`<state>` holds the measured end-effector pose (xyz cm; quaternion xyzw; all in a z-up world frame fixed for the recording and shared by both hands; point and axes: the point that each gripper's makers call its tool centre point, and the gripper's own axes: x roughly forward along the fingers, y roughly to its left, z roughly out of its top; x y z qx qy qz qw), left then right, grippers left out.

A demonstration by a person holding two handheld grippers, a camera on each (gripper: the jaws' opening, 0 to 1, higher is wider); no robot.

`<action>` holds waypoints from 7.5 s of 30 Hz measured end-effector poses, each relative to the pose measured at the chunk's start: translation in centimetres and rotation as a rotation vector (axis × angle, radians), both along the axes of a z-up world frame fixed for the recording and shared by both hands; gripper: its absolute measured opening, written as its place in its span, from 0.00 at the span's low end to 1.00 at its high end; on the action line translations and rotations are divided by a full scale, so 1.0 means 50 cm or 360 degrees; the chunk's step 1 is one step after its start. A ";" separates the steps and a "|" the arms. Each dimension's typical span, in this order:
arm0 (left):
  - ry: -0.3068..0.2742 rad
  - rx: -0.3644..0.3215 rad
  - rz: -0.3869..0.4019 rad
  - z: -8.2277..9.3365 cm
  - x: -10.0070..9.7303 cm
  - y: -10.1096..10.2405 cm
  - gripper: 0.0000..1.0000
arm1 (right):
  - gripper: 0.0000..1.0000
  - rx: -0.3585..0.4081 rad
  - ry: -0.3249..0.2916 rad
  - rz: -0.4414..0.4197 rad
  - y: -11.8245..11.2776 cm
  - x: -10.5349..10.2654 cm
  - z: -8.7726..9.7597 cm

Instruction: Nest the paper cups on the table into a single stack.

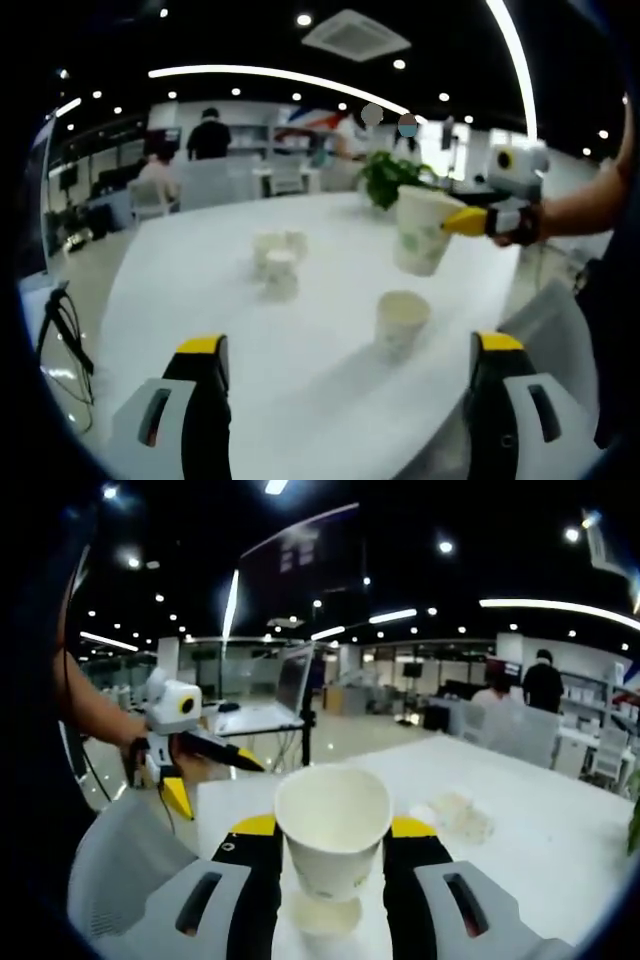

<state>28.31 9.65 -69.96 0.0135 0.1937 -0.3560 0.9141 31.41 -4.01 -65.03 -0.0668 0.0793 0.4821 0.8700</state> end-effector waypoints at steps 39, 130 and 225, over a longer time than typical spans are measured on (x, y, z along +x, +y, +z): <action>0.0029 -0.0012 0.0023 -0.005 0.001 0.005 0.99 | 0.36 -0.0060 0.0081 -0.0028 0.009 0.004 -0.146; 0.0044 -0.0057 0.0020 -0.058 0.033 -0.018 0.99 | 1.00 -0.0121 0.0187 -0.0372 -0.249 0.058 -0.144; -0.0030 0.0087 -0.0044 -0.246 0.535 -0.201 0.45 | 1.00 -0.0091 0.0258 -0.0547 -0.325 0.071 -0.143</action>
